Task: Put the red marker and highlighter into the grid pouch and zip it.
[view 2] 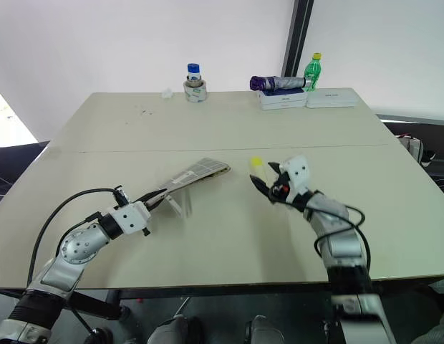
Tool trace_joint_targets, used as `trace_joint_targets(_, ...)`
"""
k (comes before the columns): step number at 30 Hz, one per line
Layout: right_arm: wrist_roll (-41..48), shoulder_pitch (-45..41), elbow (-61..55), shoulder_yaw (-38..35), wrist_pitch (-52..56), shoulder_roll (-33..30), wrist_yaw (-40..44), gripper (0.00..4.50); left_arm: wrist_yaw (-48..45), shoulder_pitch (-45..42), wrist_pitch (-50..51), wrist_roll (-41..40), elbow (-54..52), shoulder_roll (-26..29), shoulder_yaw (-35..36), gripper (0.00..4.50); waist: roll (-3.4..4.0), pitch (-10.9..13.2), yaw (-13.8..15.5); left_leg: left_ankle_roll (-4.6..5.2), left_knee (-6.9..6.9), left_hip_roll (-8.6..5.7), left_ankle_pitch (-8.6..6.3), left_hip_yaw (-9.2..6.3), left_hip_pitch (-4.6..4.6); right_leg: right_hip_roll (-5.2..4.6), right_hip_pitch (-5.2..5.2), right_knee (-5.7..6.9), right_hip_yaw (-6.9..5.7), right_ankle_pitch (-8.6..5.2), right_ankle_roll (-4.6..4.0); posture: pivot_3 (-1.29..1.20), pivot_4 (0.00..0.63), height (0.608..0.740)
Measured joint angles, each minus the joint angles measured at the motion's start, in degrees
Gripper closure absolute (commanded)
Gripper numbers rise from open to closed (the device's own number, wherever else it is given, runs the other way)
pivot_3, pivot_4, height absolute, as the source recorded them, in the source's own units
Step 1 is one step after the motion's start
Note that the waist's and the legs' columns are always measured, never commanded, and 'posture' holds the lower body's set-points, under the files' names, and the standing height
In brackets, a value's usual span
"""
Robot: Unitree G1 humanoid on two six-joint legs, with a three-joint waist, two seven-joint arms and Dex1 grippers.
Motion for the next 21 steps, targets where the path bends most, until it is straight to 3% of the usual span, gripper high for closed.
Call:
trace_joint_targets(4, -0.20, 8.71, -6.48, -0.93, 0.56, 2.18, -5.78, 0.91, -0.08, 0.47, -0.35, -0.02, 0.13, 0.18, 0.26, 4.50, 0.00, 0.00, -0.17, 0.32, 0.10, -0.02, -0.19, -0.04, 0.03, -0.03, 0.05, 0.00, 0.01, 0.01, -0.01, 0.00, 0.150, 0.740)
trace_joint_targets(8, -0.69, 10.51, -10.67, -0.90, 1.42, 3.57, -9.99, 0.91, -0.12, 0.42, -0.73, 0.01, 0.26, 0.03, 0.17, 4.50, 0.00, 0.00, -0.40, 0.30, 0.09, 0.01, -0.18, -0.07, 0.06, 0.01, 0.04, 0.01, 0.02, 0.01, -0.03, 0.00, 0.150, 0.740)
trace_joint_targets(9, -1.19, 10.30, -10.93, -0.61, 1.63, 3.56, -10.45, 0.91, -0.12, 0.39, -1.05, 0.03, 0.42, 0.01, 0.12, 4.50, 0.00, 0.00, -0.38, 0.30, 0.09, 0.01, -0.18, -0.07, 0.05, 0.02, 0.05, 0.01, 0.02, 0.01, -0.03, 0.00, 0.150, 0.740)
trace_joint_targets(12, -0.03, 8.80, -10.59, -0.32, 3.47, 3.58, -10.10, 0.04, -0.12, -0.05, -1.25, 0.05, 0.62, -0.34, -0.02, 4.50, 0.00, 0.00, -0.33, 0.32, 0.09, 0.00, -0.19, -0.07, 0.04, 0.02, 0.04, 0.01, 0.02, 0.01, -0.04, 0.00, 0.150, 0.740)
trace_joint_targets(21, -3.13, -4.19, -3.74, 3.17, 13.97, 1.91, -12.76, 0.01, -0.01, 0.08, -1.13, 0.39, 0.45, -0.59, -0.02, 4.50, 0.00, 0.00, -0.37, 0.32, 0.08, -0.01, -0.19, -0.05, 0.03, 0.02, 0.03, 0.01, 0.02, 0.01, -0.04, 0.00, 0.150, 0.740)
